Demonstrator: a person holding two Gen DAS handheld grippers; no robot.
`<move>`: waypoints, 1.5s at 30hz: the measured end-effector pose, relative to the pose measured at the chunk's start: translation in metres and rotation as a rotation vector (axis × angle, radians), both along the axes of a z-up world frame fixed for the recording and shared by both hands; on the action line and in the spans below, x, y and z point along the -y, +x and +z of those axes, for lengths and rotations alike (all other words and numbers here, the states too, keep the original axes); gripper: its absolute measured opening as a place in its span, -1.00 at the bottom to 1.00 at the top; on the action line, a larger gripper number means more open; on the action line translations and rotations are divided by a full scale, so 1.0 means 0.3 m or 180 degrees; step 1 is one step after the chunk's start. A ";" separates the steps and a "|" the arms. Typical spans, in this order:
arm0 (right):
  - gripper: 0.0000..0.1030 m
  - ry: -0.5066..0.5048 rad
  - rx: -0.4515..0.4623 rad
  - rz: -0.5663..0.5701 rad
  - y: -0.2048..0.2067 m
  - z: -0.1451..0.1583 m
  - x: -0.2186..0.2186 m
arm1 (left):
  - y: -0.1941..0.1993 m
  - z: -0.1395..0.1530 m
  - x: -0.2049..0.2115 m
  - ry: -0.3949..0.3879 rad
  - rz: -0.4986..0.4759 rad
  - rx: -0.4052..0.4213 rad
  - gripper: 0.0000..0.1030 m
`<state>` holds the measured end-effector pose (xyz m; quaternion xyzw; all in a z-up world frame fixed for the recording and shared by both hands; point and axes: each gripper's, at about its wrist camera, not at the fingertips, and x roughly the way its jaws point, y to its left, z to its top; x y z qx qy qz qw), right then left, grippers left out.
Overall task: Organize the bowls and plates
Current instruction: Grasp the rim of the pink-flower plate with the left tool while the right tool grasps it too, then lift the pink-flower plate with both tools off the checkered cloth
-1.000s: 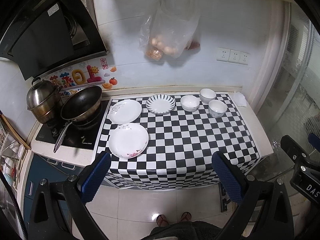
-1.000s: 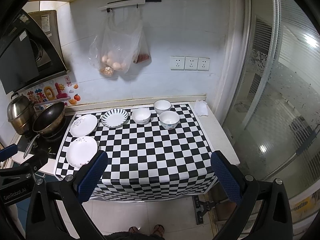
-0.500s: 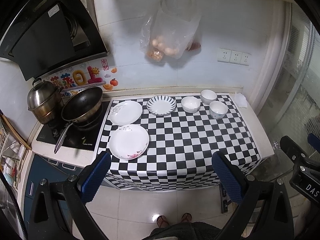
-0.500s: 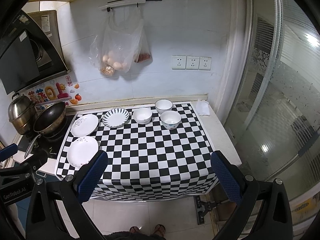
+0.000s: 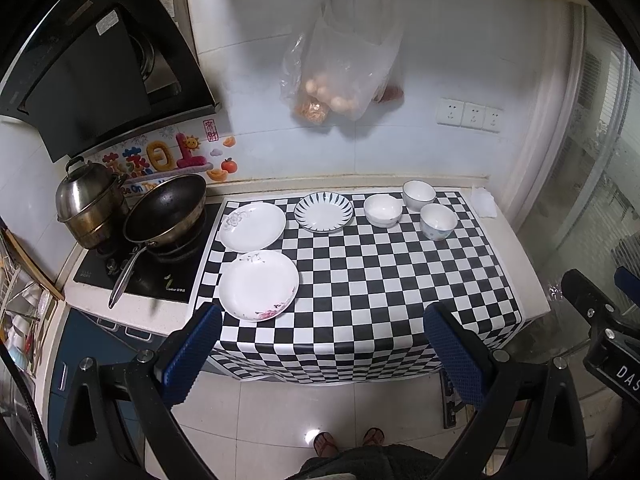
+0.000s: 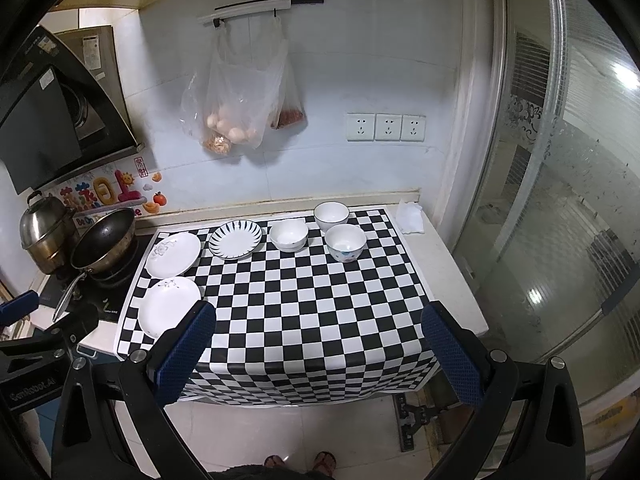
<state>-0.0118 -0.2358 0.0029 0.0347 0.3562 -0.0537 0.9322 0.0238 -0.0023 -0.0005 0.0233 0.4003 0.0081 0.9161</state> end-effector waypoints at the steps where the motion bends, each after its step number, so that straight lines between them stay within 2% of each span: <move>1: 1.00 0.0035 -0.0008 0.0010 0.005 -0.005 0.008 | 0.006 -0.003 -0.003 0.0003 0.0033 -0.0001 1.00; 6: 1.00 0.0301 -0.0060 0.0161 0.087 -0.094 0.043 | 0.070 -0.044 -0.051 -0.0064 0.0303 0.0032 1.00; 8: 1.00 0.0502 -0.0171 0.0345 0.158 -0.168 0.048 | 0.117 -0.092 -0.102 -0.0063 0.0486 -0.0002 1.00; 10: 1.00 0.0722 -0.0423 0.0584 0.260 -0.275 0.032 | 0.164 -0.149 -0.151 -0.0037 0.0652 -0.0097 1.00; 14: 1.00 0.0836 -0.0839 0.0877 0.459 -0.481 -0.055 | 0.295 -0.313 -0.316 -0.0084 0.0982 -0.0434 1.00; 16: 1.00 0.0849 -0.1023 0.1015 0.564 -0.578 -0.123 | 0.374 -0.429 -0.427 -0.0190 0.1145 -0.0671 1.00; 21: 1.00 0.0984 -0.1477 0.1239 0.838 -0.837 -0.338 | 0.558 -0.720 -0.651 -0.0553 0.1283 -0.1264 0.99; 25: 0.97 0.1040 -0.1909 0.1257 1.071 -1.075 -0.522 | 0.713 -0.954 -0.805 -0.0784 0.1209 -0.1688 0.67; 28: 0.91 0.1167 -0.2174 0.1226 1.193 -1.208 -0.613 | 0.806 -1.069 -0.899 -0.0891 0.1160 -0.1879 0.40; 29: 0.88 0.1189 -0.2252 0.1214 1.223 -1.244 -0.642 | 0.842 -1.111 -0.925 -0.0931 0.1126 -0.1941 0.37; 32: 0.63 0.1187 -0.2471 0.1195 1.304 -1.346 -0.719 | 0.922 -1.190 -0.959 -0.1007 0.0980 -0.2063 0.27; 35: 0.21 0.1189 -0.2633 0.1182 1.353 -1.419 -0.771 | 0.992 -1.259 -0.960 -0.1013 0.0795 -0.2181 0.04; 37: -0.23 0.1179 -0.2694 0.1167 1.378 -1.463 -0.798 | 1.019 -1.295 -0.941 -0.1002 0.0641 -0.2287 -0.20; 38: -0.25 0.1190 -0.2729 0.1155 1.384 -1.477 -0.808 | 1.027 -1.289 -0.931 -0.0958 0.0588 -0.2233 -0.24; 40: -0.66 0.1200 -0.2681 0.1155 1.400 -1.487 -0.823 | 1.039 -1.294 -0.902 -0.0946 0.0428 -0.2235 -0.43; 45: -0.67 0.1137 -0.2714 0.1221 1.392 -1.489 -0.843 | 1.026 -1.309 -0.863 -0.0925 0.0460 -0.2234 -0.45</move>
